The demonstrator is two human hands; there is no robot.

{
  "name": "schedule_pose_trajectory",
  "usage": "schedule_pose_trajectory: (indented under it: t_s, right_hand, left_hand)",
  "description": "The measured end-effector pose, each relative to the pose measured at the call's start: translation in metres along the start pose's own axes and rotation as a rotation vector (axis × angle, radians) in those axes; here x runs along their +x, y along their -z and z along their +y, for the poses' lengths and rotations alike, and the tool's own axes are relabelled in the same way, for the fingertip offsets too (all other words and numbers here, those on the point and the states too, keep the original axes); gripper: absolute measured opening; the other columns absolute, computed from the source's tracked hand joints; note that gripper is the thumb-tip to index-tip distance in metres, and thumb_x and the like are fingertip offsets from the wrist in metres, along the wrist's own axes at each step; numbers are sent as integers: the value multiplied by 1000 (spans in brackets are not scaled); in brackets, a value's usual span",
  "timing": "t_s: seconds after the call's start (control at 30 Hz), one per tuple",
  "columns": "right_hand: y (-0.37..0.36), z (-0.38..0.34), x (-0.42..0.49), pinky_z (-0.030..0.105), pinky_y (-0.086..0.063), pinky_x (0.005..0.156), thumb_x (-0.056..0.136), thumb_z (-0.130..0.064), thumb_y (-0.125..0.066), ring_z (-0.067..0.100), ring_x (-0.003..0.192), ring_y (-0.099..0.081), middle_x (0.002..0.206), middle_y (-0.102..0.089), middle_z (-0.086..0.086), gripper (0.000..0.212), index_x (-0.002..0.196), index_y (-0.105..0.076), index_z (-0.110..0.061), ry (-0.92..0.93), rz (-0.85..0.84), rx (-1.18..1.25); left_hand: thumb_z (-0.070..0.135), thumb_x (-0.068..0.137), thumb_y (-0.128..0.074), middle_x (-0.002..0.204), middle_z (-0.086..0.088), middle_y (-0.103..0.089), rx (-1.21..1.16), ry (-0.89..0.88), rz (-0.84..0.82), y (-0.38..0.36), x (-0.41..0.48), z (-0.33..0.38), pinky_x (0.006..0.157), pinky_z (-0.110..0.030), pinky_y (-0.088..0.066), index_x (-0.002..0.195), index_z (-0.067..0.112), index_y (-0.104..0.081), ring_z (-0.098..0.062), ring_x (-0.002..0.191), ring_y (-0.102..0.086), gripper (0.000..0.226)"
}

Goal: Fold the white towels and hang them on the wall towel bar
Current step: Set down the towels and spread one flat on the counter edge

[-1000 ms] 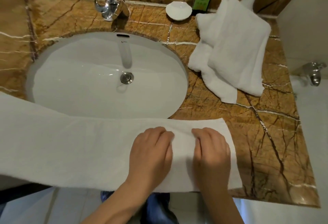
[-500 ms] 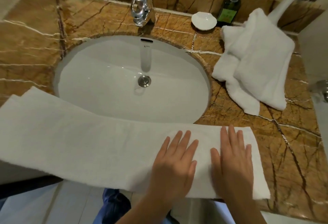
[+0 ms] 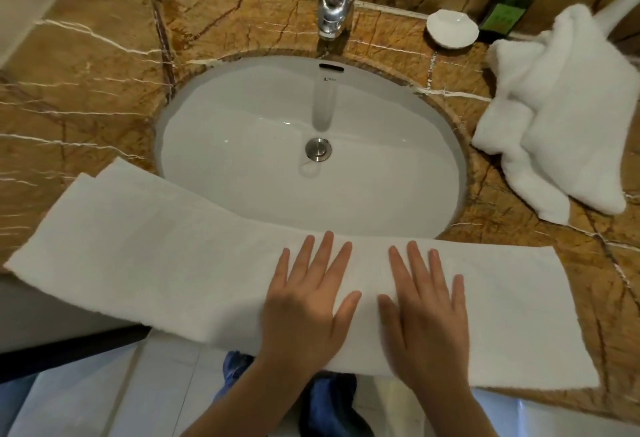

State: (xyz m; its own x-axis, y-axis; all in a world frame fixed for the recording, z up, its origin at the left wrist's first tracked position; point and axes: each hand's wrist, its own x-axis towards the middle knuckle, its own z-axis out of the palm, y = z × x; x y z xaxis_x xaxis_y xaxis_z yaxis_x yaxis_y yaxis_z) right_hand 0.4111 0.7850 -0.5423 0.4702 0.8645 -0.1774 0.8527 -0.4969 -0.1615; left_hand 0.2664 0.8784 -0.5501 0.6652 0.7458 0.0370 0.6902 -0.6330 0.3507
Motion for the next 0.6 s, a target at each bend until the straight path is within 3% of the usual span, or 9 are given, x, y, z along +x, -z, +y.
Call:
schedule_pose_trajectory:
  t_s: [0.1, 0.2, 0.27, 0.37, 0.43, 0.6]
  right_hand:
    - [-2, 1, 2, 45, -5, 115, 97, -51, -14, 23, 147, -14, 158, -21, -2, 60, 151, -23, -28, -7, -26, -33]
    - [-2, -1, 0, 48, -9, 115, 94, -49, -22, 22, 146, -16, 157, -25, -1, 59, 149, -26, -28, -20, -28, -50]
    - [2, -9, -1, 47, -9, 116, 93, -49, -25, 19, 146, -17, 156, -29, -1, 59, 147, -33, -27, -47, 14, 26]
    - [10, -34, 4, 46, -11, 117, 90, -47, -32, 16, 143, -21, 152, -36, -1, 57, 142, -41, -26, -38, 56, 131]
    - [9, -58, 7, 47, -12, 117, 91, -47, -30, 17, 143, -20, 153, -33, -2, 56, 143, -37, -29, 31, 32, 97]
    - [-15, -93, 0, 47, -4, 117, 99, -49, -23, 23, 146, -15, 158, -24, 2, 56, 151, -19, -30, 113, -24, 79]
  left_hand:
    - [42, 99, -34, 135, -6, -56, -81, 1, 123, 6, 11, -20, 110, -42, -35, 130, 17, -59, -25, 129, -49, 47]
    - [48, 94, -27, 112, 4, -68, -89, 18, -192, 33, 50, -59, 109, -35, -24, 115, 27, -64, -20, 116, -57, 48]
    - [50, 91, -39, 90, 12, -65, -155, 74, -428, 47, 79, -83, 92, -30, -39, 98, 31, -64, -15, 95, -60, 32]
    - [44, 85, -58, 74, 13, -59, -522, 195, -726, 56, 109, -105, 66, -24, -45, 89, 22, -68, -9, 69, -55, 25]
    - [27, 88, -61, 68, 9, -60, -680, 170, -807, 59, 118, -110, 57, -18, -42, 90, 10, -70, -7, 61, -51, 19]
    - [16, 91, -59, 77, 2, -73, -716, 153, -883, 70, 134, -127, 66, -15, -49, 93, 6, -75, -4, 67, -64, 19]
